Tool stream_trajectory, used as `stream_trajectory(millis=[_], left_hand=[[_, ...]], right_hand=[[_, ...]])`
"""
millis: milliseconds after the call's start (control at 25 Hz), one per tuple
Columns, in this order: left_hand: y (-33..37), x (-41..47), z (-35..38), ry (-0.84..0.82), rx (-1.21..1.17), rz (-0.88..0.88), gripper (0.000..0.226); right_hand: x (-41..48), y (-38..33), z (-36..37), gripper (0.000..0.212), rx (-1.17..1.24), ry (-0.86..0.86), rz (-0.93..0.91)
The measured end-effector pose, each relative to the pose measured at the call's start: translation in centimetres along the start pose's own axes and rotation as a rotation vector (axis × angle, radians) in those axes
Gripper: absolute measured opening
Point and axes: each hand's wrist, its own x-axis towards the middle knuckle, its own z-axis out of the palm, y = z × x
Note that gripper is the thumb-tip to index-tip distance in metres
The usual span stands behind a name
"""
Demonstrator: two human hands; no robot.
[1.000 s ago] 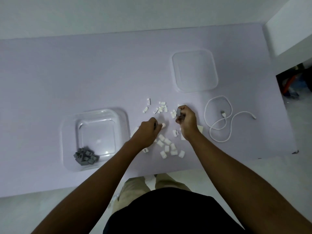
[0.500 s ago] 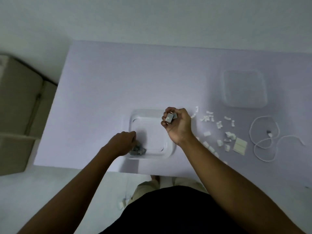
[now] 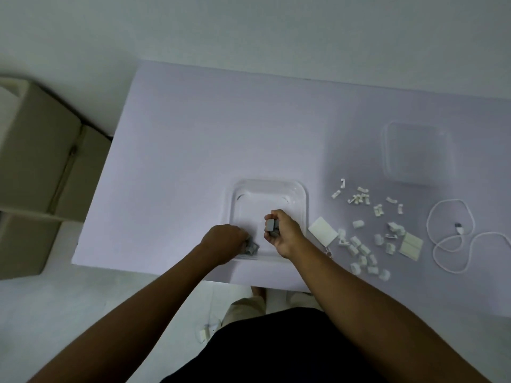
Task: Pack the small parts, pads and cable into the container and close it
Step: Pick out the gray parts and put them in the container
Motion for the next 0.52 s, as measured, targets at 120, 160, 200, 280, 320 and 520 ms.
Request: stream_trajectory(millis=[120,160,200,280,320,520], left_hand=[[0.0,-0.6,-0.5,0.023,-0.048,0.013,0.033],[0.0,-0.9,-0.6,0.043,-0.081,0.007,0.033],[-0.1,-1.1,-0.7,0.073,-0.135,-0.004,0.031],[-0.8,-1.7,-0.5,0.181,-0.307,-0.033,0.025],[-1.2,-2.1,-0.2,0.267,-0.406,-0.063,0.024],[-2.5,-1.7,-0.1,0.597,-0.872,-0.413,0.031]], right_hand=[[0.3,0.6,0.5,0.019,-0.113,0.029,0.002],[0.3,0.7,0.7,0.017,-0.141,0.035,-0.005],[0.3,0.9,0.9,0.014,-0.171,0.04,-0.013],[0.3,1.3,1.5,0.012,-0.245,0.038,-0.028],[0.1,1.5,1.9,0.012,-0.295,0.027,-0.036],[-0.3,2.5,3.9,0.022,-0.593,-0.043,-0.1]])
